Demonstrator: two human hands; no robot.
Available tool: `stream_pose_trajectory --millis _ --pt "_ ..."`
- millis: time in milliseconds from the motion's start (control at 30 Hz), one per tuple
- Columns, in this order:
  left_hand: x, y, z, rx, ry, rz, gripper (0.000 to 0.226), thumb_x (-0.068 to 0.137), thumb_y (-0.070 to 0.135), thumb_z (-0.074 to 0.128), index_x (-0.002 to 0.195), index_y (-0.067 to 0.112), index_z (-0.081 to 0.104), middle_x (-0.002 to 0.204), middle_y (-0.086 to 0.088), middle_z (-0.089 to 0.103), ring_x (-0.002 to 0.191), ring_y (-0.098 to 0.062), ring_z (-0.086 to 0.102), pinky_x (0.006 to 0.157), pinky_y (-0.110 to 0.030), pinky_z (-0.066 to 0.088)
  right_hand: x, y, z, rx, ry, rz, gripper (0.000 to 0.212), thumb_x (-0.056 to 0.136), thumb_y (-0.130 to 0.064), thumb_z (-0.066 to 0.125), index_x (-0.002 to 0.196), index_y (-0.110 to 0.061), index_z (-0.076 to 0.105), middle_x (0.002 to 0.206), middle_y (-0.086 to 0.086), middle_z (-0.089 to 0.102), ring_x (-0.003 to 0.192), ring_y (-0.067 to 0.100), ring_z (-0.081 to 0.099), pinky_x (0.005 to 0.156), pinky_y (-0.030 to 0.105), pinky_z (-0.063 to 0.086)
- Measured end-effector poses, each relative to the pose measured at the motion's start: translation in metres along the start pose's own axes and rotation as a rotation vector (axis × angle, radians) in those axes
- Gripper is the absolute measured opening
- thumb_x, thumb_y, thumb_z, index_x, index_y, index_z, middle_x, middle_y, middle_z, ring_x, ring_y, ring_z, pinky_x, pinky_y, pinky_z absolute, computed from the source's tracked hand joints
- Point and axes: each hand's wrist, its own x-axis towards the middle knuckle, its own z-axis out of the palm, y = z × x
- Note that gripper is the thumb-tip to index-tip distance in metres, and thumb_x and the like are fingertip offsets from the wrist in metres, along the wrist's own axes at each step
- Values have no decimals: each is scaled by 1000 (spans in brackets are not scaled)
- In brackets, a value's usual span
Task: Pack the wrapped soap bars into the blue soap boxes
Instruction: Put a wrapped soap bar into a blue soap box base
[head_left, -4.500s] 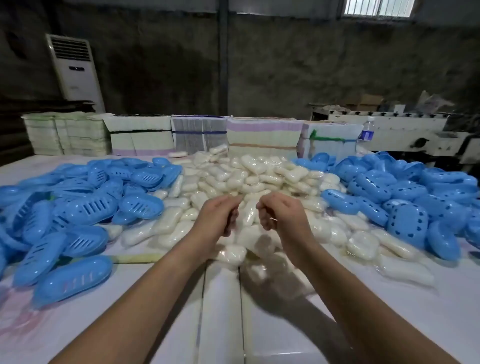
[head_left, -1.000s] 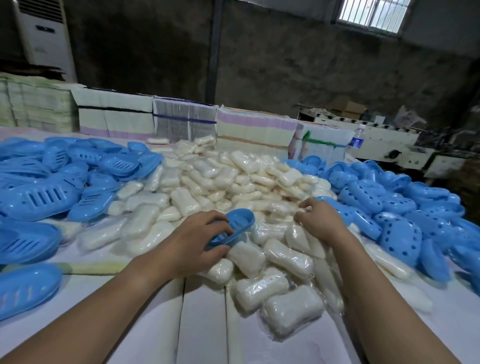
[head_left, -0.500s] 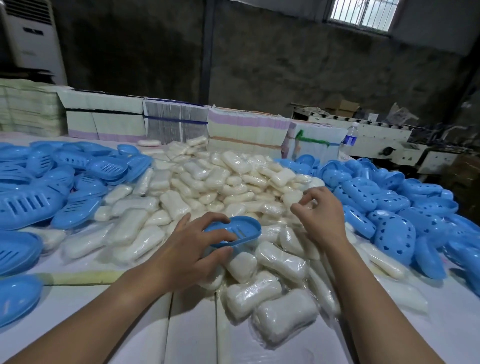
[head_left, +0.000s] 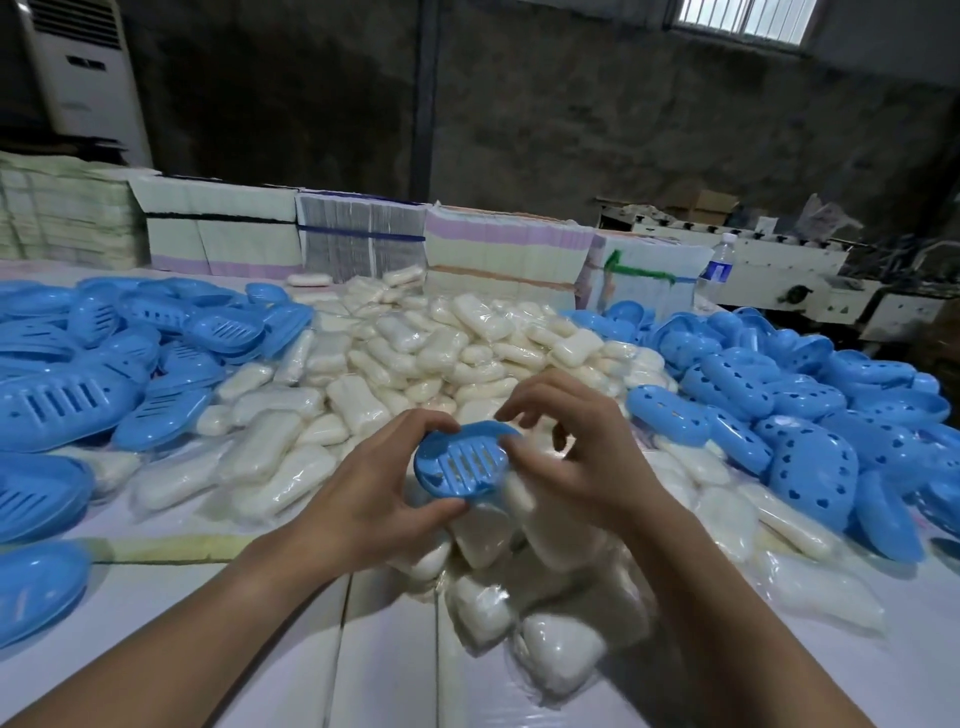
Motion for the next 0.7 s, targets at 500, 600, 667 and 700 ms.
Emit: stream_pose_trajectory --millis 500,600,667,700 --pt "3 2 -2 -174 27 -95 60 58 30 87 109 33 56 111 16 67 113 -2 63 100 -35 51 10 1 18 408 439 488 14 79 -11 76 79 -23 69 88 -6 68 87 10 62 81 35 52" --pt "3 4 0 -170 34 -99 61 57 28 89 108 31 56 109 16 67 111 -1 63 99 -34 51 17 -1 32 452 521 573 12 87 -15 68 86 -26 63 100 0 64 98 18 59 92 45 50" --pt "3 5 0 -170 47 -99 62 55 28 89 107 31 56 106 18 67 110 -3 64 98 -33 52 16 -3 42 352 401 560 17 92 -13 58 95 -29 59 111 3 54 100 13 54 93 41 48" --pt "3 5 1 -168 49 -99 62 54 29 89 107 32 56 106 19 66 109 -3 64 97 -33 52 15 -5 46 295 316 537 19 93 -11 54 99 -29 57 112 2 50 98 7 51 92 34 46"
